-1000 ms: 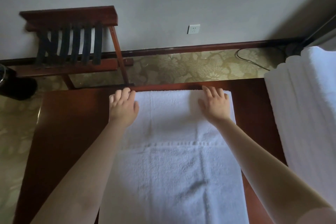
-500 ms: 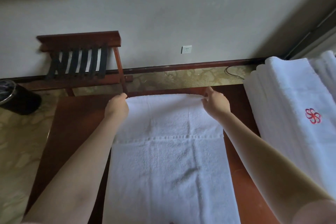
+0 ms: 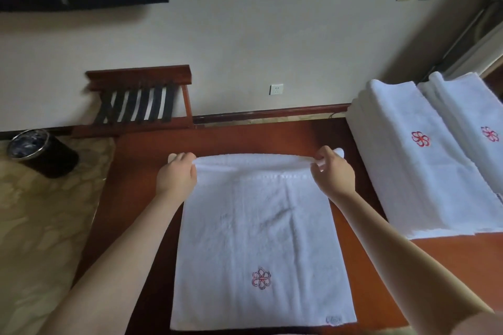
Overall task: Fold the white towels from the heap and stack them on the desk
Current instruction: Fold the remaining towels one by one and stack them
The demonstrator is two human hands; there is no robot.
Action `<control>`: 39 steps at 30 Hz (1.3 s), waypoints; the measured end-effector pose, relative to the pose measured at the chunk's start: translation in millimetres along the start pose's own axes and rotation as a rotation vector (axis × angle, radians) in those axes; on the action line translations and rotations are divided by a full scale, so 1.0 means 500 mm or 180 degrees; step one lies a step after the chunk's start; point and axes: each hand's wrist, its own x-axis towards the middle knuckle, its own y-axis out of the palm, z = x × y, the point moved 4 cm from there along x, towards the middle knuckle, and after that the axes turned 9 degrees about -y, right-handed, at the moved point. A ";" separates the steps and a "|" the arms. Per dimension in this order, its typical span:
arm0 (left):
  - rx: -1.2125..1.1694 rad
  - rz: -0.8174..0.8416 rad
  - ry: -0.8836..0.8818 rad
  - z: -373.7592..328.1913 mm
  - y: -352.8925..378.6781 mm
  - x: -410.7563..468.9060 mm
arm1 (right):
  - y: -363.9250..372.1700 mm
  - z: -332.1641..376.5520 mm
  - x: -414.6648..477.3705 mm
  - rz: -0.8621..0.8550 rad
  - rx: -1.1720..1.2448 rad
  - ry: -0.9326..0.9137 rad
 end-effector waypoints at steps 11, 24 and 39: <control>0.0594 0.0427 0.0570 0.045 0.072 -0.240 | 0.060 -0.036 -0.257 0.0439 -0.0400 -0.0191; 0.1308 0.1636 0.0186 0.020 0.158 -0.295 | 0.132 -0.046 -0.327 0.1186 -0.0767 -0.0262; 0.0098 0.1370 0.0424 -0.074 0.295 -0.253 | 0.316 0.023 -0.231 0.1439 -0.0163 -0.1102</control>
